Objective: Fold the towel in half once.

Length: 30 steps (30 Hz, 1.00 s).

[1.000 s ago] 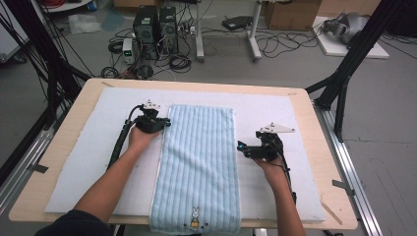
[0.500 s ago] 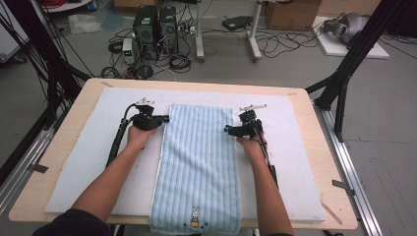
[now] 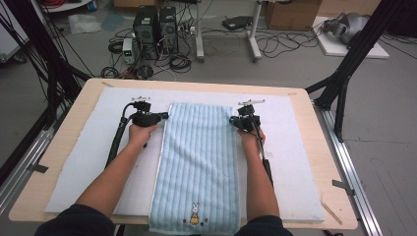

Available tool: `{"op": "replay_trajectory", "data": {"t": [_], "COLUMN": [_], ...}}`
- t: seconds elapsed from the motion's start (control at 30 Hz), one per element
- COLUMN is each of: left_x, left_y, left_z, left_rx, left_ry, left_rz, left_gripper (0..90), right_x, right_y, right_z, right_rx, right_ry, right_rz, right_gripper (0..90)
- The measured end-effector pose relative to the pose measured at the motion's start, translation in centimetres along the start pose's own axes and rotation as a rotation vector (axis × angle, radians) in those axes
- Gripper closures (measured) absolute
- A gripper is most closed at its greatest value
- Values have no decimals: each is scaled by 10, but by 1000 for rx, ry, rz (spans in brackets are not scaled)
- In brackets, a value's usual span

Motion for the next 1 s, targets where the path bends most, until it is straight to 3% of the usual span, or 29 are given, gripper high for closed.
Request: {"op": "replay_trajectory", "data": {"t": [0.1,0.2,0.3,0.43,0.57,0.67,0.83,0.97,1.0], "left_x": [1,3,8,16,22,27,34,38,39], "left_y": [-3,-8,-17,-28,-38,-49,-64,-73,-75], "left_z": [5,5,7,4,0,-3,-15,-30,-34], "left_rx": [30,9,1,11,-11,11,9,-17,-26], "left_ry": [4,17,47,65,83,90,110,131,132], "left_rz": [-23,-53,-86,-100,-119,-132,-157,-176,-180], "left_gripper": [882,882,882,881,881,881,881,881,881], "right_x": [3,3,0,-7,-10,-12,-20,-27,-29], "right_y": [-5,-7,-15,-29,-43,-54,-73,-81,-83], "right_z": [6,4,1,-5,-10,-14,-25,-40,-44], "right_rx": [77,53,71,88,104,123,130,99,113], "right_ry": [12,24,11,-12,-26,-32,-47,-56,-69], "right_rz": [14,43,80,120,135,151,179,189,187], "right_gripper": [869,870,870,870,870,870,869,869,869]}}
Point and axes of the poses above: each handheld gripper's, and its own axes: y roughly forward along the jaws, z roughly out of its top, x roughly to its right, the point moved 2 cm from there along y, roughly forward along the jaws, and after that the axes turned 1 degree about -x, right-handed, at the moved point
